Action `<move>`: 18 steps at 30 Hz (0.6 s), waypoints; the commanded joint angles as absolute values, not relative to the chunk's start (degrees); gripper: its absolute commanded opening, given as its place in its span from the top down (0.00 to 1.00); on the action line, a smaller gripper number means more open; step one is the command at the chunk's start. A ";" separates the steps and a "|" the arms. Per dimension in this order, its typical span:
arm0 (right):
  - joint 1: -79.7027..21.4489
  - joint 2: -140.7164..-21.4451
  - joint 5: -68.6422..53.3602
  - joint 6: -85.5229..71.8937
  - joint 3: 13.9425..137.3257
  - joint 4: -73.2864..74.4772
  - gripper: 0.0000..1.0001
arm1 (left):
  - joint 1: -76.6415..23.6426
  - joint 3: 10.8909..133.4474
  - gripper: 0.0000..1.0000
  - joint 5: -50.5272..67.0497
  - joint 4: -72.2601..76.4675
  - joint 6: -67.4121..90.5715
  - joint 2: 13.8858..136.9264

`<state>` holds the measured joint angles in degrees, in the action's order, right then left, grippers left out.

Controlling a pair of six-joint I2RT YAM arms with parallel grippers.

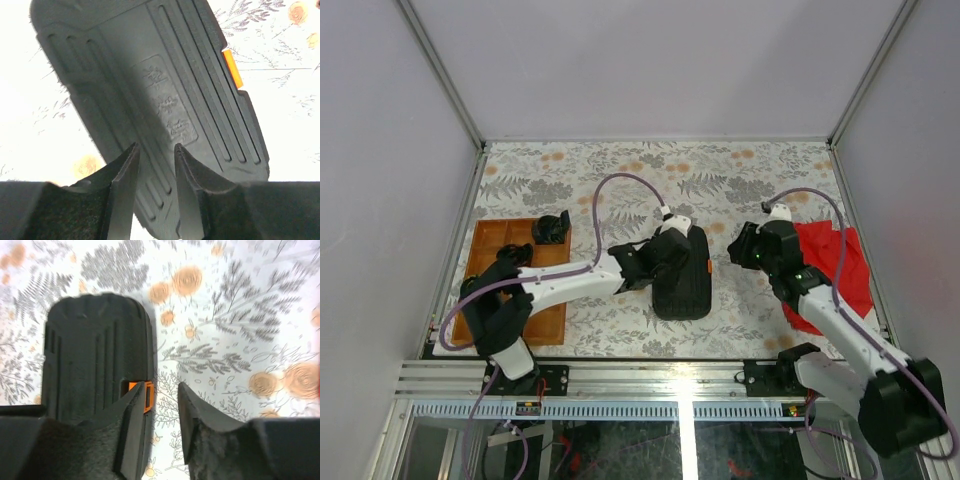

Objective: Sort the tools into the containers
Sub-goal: Reset both arms

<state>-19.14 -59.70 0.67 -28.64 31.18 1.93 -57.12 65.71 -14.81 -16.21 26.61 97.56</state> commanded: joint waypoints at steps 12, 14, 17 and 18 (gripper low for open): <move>-19.47 -34.41 -6.02 -20.51 36.47 10.38 0.21 | -57.29 49.89 0.10 -33.07 -17.03 32.54 63.01; -19.45 -31.14 -4.99 -20.82 36.36 11.79 0.13 | -57.30 47.44 0.03 -34.74 -18.32 34.32 58.24; -19.44 -25.88 -1.56 -21.39 35.23 13.68 0.04 | -57.30 42.90 0.00 -37.79 -19.47 36.31 50.75; -19.46 -24.38 -0.34 -21.51 34.76 14.38 0.00 | -57.28 41.43 0.00 -39.32 -19.85 37.10 48.19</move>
